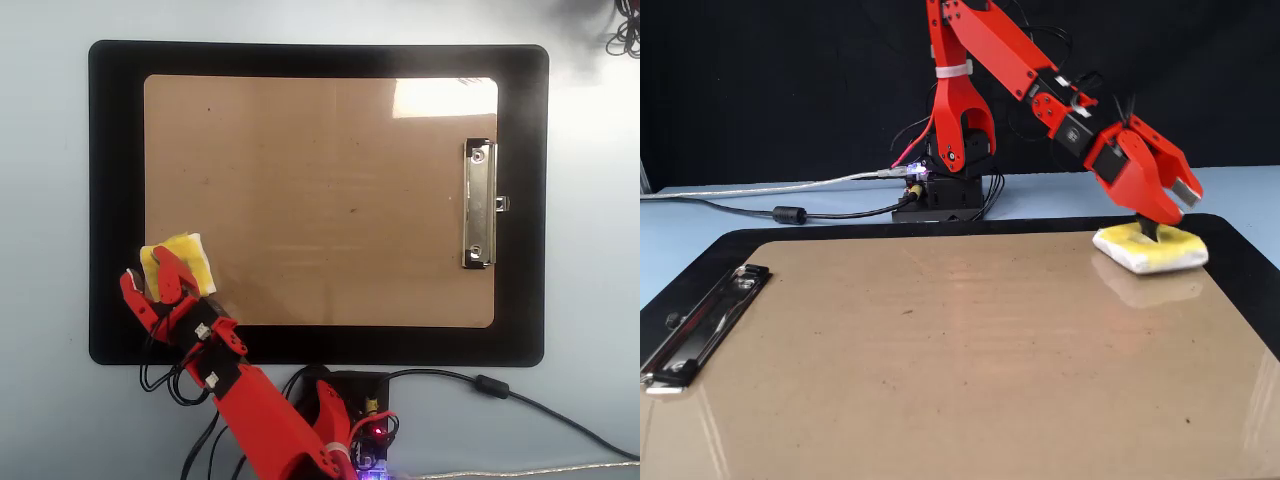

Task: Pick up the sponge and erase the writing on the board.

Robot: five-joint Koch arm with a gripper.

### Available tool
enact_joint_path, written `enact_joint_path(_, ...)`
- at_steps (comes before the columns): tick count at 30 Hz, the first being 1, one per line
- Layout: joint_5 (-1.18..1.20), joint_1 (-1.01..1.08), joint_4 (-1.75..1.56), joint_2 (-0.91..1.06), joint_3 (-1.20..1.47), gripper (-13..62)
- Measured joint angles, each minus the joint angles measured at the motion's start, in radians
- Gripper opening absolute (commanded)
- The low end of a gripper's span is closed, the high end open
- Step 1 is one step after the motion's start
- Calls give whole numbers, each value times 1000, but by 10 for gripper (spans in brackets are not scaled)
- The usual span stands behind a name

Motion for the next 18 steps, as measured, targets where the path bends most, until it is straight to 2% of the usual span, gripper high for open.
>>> enact_joint_path(5, 0, 107, 270, 238, -11, 323)
enact_joint_path(8, 6, 252, 635, 359, -138, 326)
enact_joint_path(12, 127, 426, 1118, 410, -209, 336)
enact_joint_path(14, 192, 554, 1301, 443, -155, 337)
enact_joint_path(18, 218, 650, 1491, 534, 97, 345)
